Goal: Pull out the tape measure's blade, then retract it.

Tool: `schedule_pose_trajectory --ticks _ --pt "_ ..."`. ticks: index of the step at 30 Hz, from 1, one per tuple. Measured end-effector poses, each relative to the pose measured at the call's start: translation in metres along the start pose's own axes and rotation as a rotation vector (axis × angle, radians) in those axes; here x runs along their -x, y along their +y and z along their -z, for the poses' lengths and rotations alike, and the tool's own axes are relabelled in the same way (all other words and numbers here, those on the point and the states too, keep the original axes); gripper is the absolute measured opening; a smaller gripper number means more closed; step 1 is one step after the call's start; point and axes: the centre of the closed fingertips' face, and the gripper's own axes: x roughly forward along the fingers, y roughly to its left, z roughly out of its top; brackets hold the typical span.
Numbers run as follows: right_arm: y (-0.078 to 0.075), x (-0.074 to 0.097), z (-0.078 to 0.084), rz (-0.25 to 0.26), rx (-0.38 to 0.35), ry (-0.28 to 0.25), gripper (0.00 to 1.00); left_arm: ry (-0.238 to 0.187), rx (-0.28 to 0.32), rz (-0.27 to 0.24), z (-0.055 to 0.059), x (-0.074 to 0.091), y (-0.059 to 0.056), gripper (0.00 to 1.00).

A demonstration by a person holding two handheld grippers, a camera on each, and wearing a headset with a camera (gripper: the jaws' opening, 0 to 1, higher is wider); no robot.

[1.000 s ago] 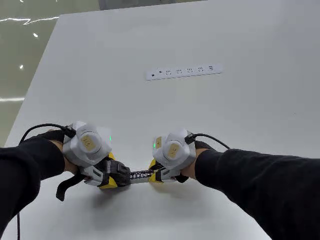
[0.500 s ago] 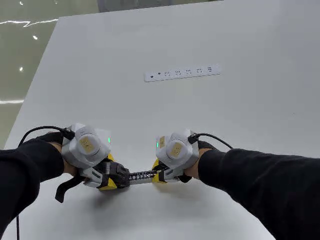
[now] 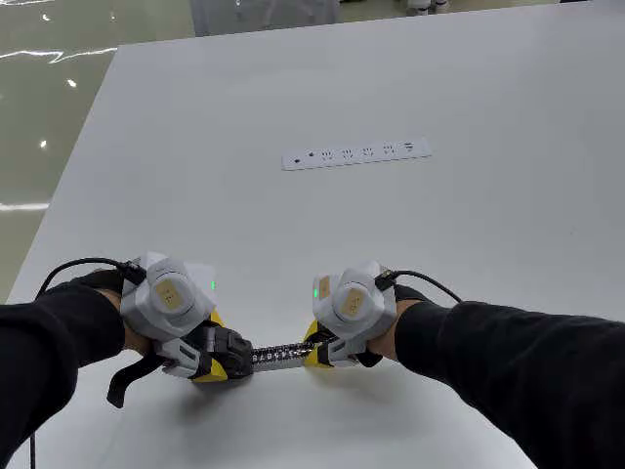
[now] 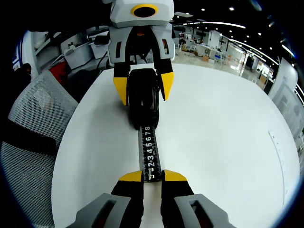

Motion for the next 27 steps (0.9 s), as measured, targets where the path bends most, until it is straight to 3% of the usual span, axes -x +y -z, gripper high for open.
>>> schedule_pose_trajectory --ticks 27 --pt "-0.004 0.013 0.016 0.0 -0.025 0.013 0.08 0.004 0.002 -0.004 0.0 0.0 0.0 0.31"
